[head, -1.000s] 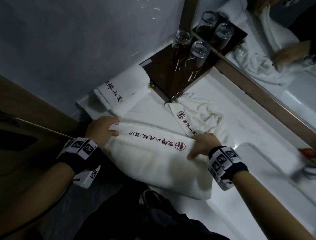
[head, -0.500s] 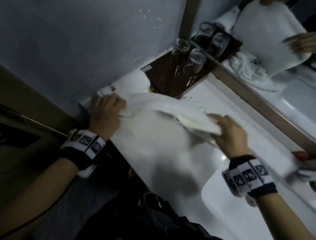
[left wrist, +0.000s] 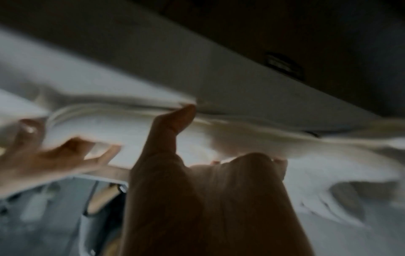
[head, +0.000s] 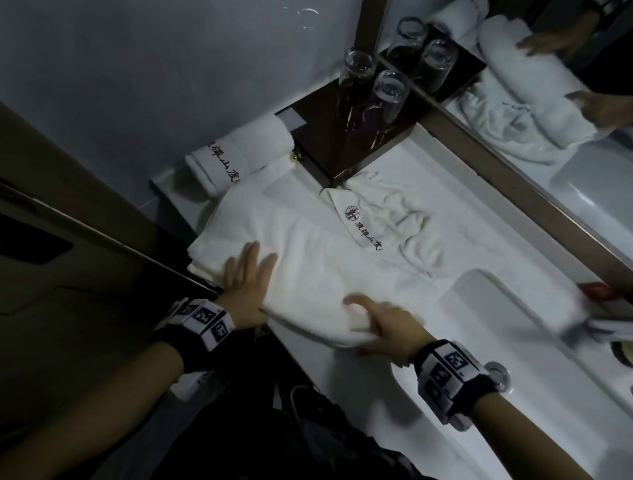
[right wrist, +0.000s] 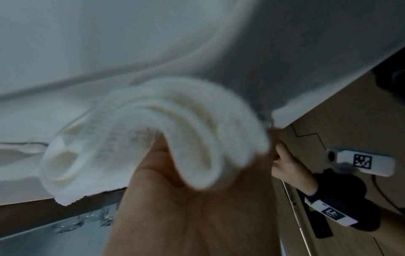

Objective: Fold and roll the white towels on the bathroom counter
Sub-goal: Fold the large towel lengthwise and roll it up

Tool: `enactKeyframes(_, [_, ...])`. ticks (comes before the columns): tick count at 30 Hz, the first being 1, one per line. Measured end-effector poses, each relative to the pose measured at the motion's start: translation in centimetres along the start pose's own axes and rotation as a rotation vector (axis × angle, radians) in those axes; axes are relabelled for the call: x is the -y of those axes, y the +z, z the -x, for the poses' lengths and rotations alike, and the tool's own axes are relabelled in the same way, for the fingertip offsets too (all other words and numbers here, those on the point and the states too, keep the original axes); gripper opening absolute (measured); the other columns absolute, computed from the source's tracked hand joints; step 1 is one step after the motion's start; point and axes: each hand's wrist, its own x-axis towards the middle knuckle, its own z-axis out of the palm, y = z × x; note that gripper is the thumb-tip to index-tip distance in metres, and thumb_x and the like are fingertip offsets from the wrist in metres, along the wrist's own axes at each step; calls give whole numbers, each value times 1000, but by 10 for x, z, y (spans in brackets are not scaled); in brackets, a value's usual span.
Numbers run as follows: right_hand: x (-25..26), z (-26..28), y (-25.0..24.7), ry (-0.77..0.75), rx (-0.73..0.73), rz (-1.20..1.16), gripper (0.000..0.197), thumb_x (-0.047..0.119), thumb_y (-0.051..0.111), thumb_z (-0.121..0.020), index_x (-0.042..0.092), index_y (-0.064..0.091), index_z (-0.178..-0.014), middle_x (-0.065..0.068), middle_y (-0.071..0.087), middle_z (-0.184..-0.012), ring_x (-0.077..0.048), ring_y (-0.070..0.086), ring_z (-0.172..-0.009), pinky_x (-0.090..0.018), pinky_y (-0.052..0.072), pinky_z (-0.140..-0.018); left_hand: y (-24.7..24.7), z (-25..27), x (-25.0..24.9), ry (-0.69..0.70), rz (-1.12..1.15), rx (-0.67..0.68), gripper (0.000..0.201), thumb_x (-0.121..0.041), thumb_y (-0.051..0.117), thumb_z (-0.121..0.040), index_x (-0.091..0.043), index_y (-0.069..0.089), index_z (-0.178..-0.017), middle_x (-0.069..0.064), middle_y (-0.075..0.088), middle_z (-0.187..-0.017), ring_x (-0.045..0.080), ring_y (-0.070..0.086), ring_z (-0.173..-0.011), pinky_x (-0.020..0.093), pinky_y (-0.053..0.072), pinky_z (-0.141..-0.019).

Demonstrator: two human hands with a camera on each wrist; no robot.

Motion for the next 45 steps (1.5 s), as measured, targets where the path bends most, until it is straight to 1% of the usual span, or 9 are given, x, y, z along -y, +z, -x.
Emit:
enactKeyframes(3, [-3,-5,-7,-56,-8,-301,35,42,65,-82,38,55,-115,11,55,-74,-10,54,-59,-26,45,-65,9,-4,-25,39,134,31,106,-40,60,-61,-52,-14,-136,9,-42,-145,28,-42,-132,59,-21,-106])
enactKeyframes(6, [-6,-14,-14,-155,-339,-79,38,33,63,-87,28,57,-124,9,54,-103,-16,59,-92,-28,46,-84,11,-4,-31,59,124,32,96,-49,60,-64,-64,-8,-130,7,-45,-144,25,-45,-130,59,-22,-104])
enactKeyframes(12, [-11,-30,-9,175,-276,235,89,61,64,-70,60,7,-137,-1,11,-154,-25,11,-142,-49,18,-108,5,4,-32,37,291,-29,59,-68,41,-76,-62,19,-130,-2,-26,-154,15,-32,-138,53,-20,-109])
enactKeyframes(19, [-25,-15,19,173,-310,384,82,75,32,-80,52,-27,-132,-4,1,-157,-29,8,-142,-50,18,-106,21,-18,-40,51,105,-36,75,-67,38,-82,-64,-23,-126,4,-41,-147,19,-51,-122,57,-28,-100])
enactKeyframes(24, [-23,1,44,61,-449,312,76,70,20,-83,33,-1,-146,-6,-11,-155,-26,-12,-143,-49,4,-115,14,-30,-27,167,-7,-47,87,-62,48,-77,-65,-26,-122,3,-39,-148,18,-47,-125,58,-24,-102])
enactKeyframes(27, [-19,4,49,31,-495,330,74,64,23,-85,25,10,-147,-5,-2,-155,-26,1,-144,-48,14,-114,8,-23,-44,101,-79,-105,96,-49,57,-75,-56,-20,-131,7,-31,-150,25,-30,-138,56,-17,-108])
enactKeyframes(33, [-10,0,54,143,-448,364,75,59,32,-91,26,-4,-148,-7,-10,-158,-28,5,-146,-45,16,-110,41,38,-115,164,-137,-334,58,-20,37,-71,-33,58,-124,-10,56,-133,6,53,-122,33,50,-96])
enactKeyframes(39, [18,7,63,200,-329,348,76,52,28,-94,20,-16,-147,-14,-20,-155,-34,1,-144,-48,16,-111,67,84,-133,179,83,-101,81,-8,36,-79,-16,-5,-148,3,-14,-157,18,-15,-145,42,-15,-114])
enactKeyframes(45, [36,31,63,143,-255,262,70,49,38,-94,19,6,-148,-18,7,-150,-41,23,-127,-45,22,-108,81,103,-125,54,41,-175,76,2,34,-86,-12,-9,-147,2,-16,-157,16,-16,-144,37,-11,-118])
